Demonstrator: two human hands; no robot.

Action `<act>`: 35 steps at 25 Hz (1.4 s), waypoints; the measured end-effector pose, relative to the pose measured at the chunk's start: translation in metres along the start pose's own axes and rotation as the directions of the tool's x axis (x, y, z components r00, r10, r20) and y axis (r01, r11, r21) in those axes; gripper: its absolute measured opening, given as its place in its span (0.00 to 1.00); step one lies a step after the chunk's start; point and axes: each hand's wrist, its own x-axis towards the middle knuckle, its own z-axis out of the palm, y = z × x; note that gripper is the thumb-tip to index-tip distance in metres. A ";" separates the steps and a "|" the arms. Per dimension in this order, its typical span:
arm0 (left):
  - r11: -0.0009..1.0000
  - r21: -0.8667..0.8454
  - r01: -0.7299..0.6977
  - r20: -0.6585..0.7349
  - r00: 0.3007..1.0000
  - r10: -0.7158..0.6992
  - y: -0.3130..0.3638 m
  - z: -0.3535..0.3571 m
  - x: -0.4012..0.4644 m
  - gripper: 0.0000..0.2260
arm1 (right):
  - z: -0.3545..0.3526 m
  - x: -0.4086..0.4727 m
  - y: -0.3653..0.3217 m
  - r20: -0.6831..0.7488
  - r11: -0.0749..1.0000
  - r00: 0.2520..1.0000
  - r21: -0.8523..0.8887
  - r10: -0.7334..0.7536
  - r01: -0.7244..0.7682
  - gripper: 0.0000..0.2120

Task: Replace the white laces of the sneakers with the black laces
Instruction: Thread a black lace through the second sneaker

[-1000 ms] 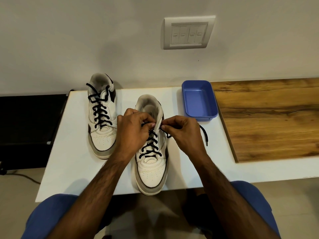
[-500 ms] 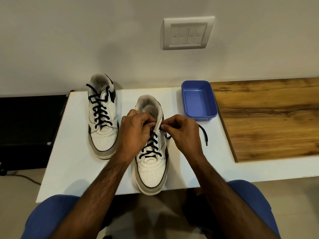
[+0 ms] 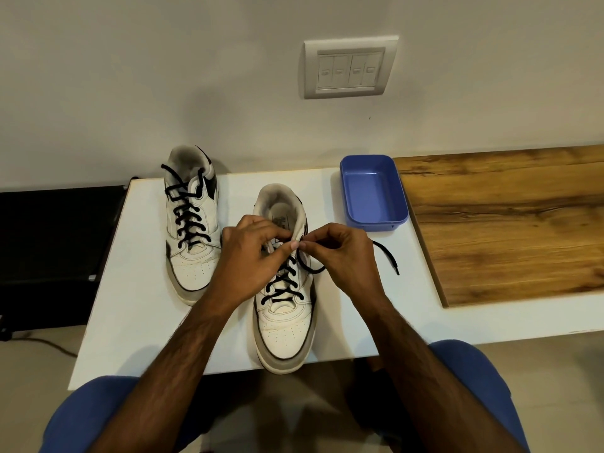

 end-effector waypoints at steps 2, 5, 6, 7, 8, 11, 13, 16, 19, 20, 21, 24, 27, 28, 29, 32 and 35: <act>0.998 0.058 -0.009 -0.013 1.000 0.010 0.000 0.002 0.000 0.15 | -0.001 0.002 0.000 0.026 1.000 0.999 0.004 0.019 -0.019 0.04; 1.000 0.008 0.011 -0.036 0.999 -0.011 -0.001 0.002 -0.001 0.14 | 0.000 0.005 0.000 0.040 1.000 0.999 -0.015 0.027 -0.027 0.03; 1.000 -0.020 0.014 -0.029 0.999 -0.015 -0.001 0.001 -0.002 0.15 | 0.001 0.005 0.000 0.045 1.000 0.999 -0.014 0.026 -0.026 0.03; 1.000 -0.016 -0.001 -0.015 1.000 0.001 -0.001 0.000 -0.003 0.16 | 0.002 0.005 0.000 0.046 1.000 0.999 -0.013 0.023 -0.023 0.02; 0.999 0.018 -0.035 0.003 0.999 0.035 0.000 0.000 -0.004 0.17 | 0.003 0.005 0.000 0.043 1.000 0.999 -0.016 0.019 -0.018 0.02; 0.993 0.083 -0.085 0.038 0.996 0.082 0.000 0.000 -0.003 0.15 | 0.003 0.005 -0.001 -0.008 1.000 1.000 -0.009 0.015 -0.015 0.03; 0.997 0.053 -0.065 0.053 0.997 0.062 -0.002 -0.001 -0.003 0.15 | -0.004 0.008 -0.004 -0.067 0.992 0.996 0.114 0.058 -0.050 0.05; 0.999 0.011 -0.047 0.078 0.996 0.046 -0.005 -0.003 -0.003 0.19 | -0.022 0.014 -0.011 -0.116 0.819 0.963 0.556 0.243 -0.140 0.06; 0.998 -0.046 -0.035 0.105 0.994 0.039 -0.008 -0.006 -0.003 0.22 | -0.024 0.013 -0.010 -0.105 0.811 0.963 0.566 0.247 -0.147 0.03; 0.998 -0.062 -0.031 0.115 0.993 0.038 -0.008 -0.007 -0.003 0.22 | -0.022 0.011 -0.008 -0.075 0.885 0.980 0.448 0.184 -0.132 0.04; 0.997 -0.072 -0.028 0.124 0.992 0.037 -0.009 -0.008 -0.003 0.23 | -0.019 0.010 -0.006 -0.021 0.948 0.994 0.301 0.110 -0.099 0.07; 0.998 -0.063 -0.025 0.125 0.992 0.033 -0.007 -0.009 -0.002 0.24 | -0.014 0.010 -0.003 0.136 0.975 0.987 -0.193 -0.087 0.113 0.10; 0.998 -0.051 -0.029 0.123 0.992 0.035 -0.006 -0.008 -0.001 0.24 | -0.012 0.013 -0.001 0.157 0.868 0.979 -0.458 -0.132 0.190 0.07; 0.998 -0.054 -0.034 0.121 0.992 0.040 -0.007 -0.007 -0.002 0.24 | -0.013 0.014 0.001 0.158 0.863 0.978 -0.465 -0.136 0.196 0.06; 0.998 -0.058 -0.036 0.116 0.992 0.043 -0.008 -0.007 -0.002 0.24 | -0.015 0.015 0.001 0.143 0.885 0.978 -0.420 -0.153 0.200 0.05; 0.997 -0.075 -0.030 0.102 0.994 0.037 -0.011 -0.006 -0.003 0.24 | -0.031 0.020 -0.002 -0.072 0.974 0.988 0.173 -0.136 0.147 0.02; 0.997 -0.073 -0.035 0.103 0.994 0.042 -0.009 -0.007 -0.003 0.24 | -0.048 0.020 -0.010 -0.086 0.554 0.994 0.832 0.074 0.031 0.06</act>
